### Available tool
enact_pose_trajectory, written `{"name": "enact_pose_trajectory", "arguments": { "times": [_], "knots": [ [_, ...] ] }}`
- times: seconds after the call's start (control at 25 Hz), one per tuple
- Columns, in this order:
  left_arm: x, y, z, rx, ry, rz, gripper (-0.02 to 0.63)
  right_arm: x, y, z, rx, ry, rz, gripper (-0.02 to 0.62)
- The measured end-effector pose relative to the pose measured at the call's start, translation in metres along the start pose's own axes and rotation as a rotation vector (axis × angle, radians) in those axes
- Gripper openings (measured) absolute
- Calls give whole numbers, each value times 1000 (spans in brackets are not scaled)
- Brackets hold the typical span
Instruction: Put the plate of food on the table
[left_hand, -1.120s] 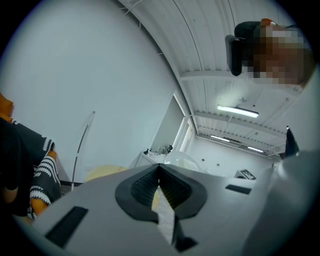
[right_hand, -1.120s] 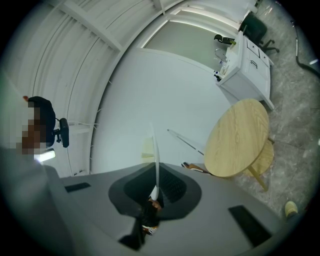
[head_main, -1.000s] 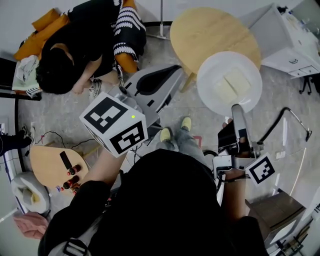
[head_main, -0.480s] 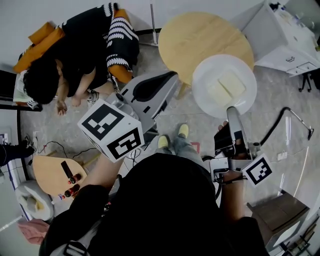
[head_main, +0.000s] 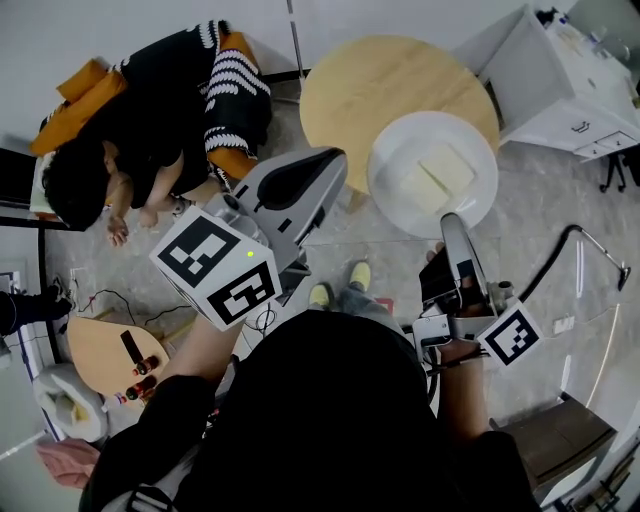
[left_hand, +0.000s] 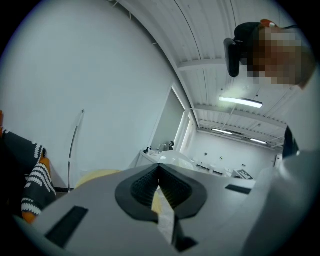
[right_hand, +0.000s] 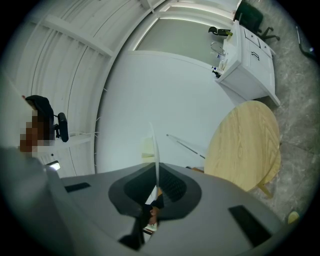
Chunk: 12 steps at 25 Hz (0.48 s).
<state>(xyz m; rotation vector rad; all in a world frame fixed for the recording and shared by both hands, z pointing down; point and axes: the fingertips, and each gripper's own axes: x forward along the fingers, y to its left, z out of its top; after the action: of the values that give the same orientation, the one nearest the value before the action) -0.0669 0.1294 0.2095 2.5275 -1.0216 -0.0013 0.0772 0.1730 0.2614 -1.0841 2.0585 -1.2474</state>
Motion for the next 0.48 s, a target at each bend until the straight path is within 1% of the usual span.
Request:
{"name": "enact_pose_trajectory", "arguments": {
  "times": [0.48],
  "knots": [
    [-12,-4,2,38,-14,57,-8,4,4,0,-6,32,60,17]
  ]
}}
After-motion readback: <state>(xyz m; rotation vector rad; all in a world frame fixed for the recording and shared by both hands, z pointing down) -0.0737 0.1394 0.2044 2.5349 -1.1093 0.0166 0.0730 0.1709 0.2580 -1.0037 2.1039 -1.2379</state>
